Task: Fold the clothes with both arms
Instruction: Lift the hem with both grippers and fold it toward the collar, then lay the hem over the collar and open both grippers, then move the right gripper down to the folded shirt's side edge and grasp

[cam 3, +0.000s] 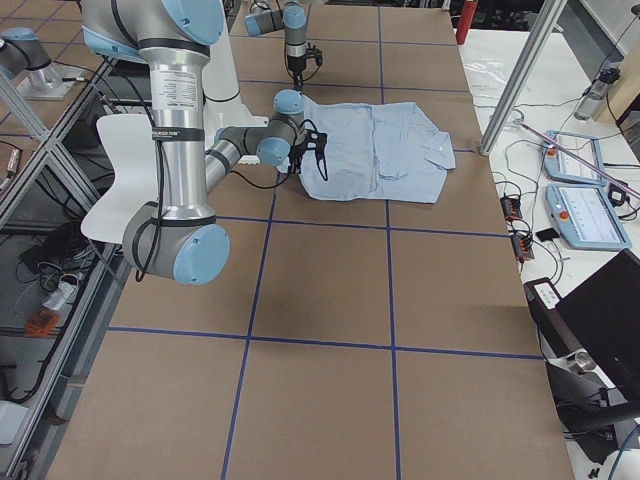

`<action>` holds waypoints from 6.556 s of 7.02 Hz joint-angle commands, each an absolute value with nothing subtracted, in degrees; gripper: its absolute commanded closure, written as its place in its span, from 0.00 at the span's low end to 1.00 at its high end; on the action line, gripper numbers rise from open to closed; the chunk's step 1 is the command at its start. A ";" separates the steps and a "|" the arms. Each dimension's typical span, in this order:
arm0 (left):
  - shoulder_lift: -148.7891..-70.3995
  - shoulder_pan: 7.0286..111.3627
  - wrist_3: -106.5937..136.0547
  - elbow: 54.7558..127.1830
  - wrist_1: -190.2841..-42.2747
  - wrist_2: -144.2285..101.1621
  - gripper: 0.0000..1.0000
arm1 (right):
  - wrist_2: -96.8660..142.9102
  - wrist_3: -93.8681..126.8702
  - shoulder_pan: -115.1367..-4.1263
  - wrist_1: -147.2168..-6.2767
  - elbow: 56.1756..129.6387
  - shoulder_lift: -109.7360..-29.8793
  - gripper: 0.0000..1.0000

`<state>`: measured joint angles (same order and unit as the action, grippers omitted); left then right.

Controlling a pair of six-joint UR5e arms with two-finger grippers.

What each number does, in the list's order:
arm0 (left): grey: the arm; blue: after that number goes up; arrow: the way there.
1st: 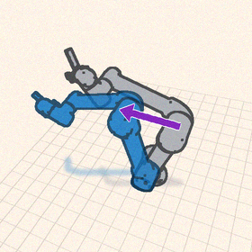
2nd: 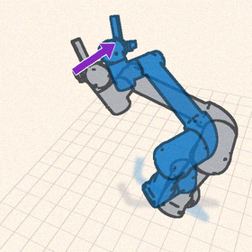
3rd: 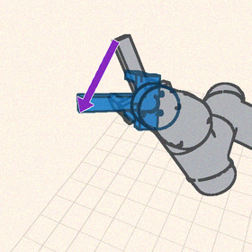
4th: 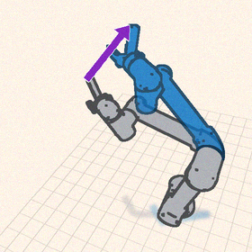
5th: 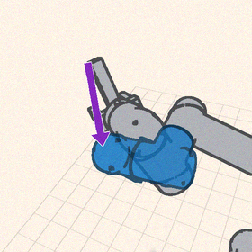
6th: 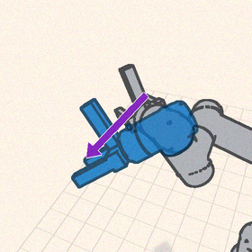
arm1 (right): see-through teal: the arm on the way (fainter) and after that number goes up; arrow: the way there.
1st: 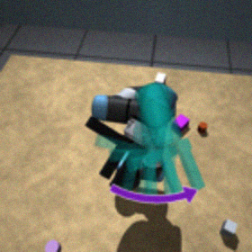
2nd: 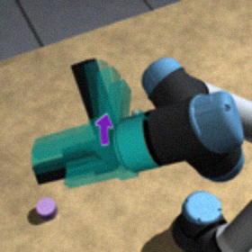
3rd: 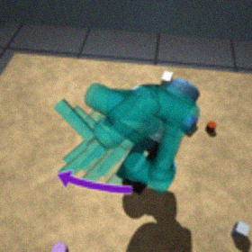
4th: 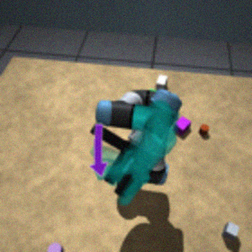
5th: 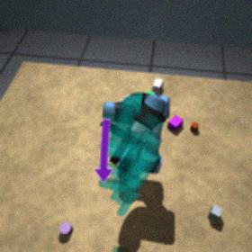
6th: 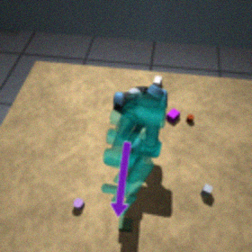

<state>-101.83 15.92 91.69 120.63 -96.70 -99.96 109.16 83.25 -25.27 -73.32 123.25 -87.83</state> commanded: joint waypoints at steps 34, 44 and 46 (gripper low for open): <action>-131.22 51.33 74.36 64.86 -129.02 -113.64 1.00 | 122.26 71.28 -56.16 -73.04 70.49 -46.14 1.00; -124.91 51.68 74.44 76.43 -124.66 -113.73 0.01 | 119.18 69.26 -51.79 -72.95 78.87 -53.92 0.00; -124.37 51.68 74.44 78.48 -123.49 -113.64 0.01 | 118.66 69.26 -47.22 -73.12 83.75 -59.13 0.00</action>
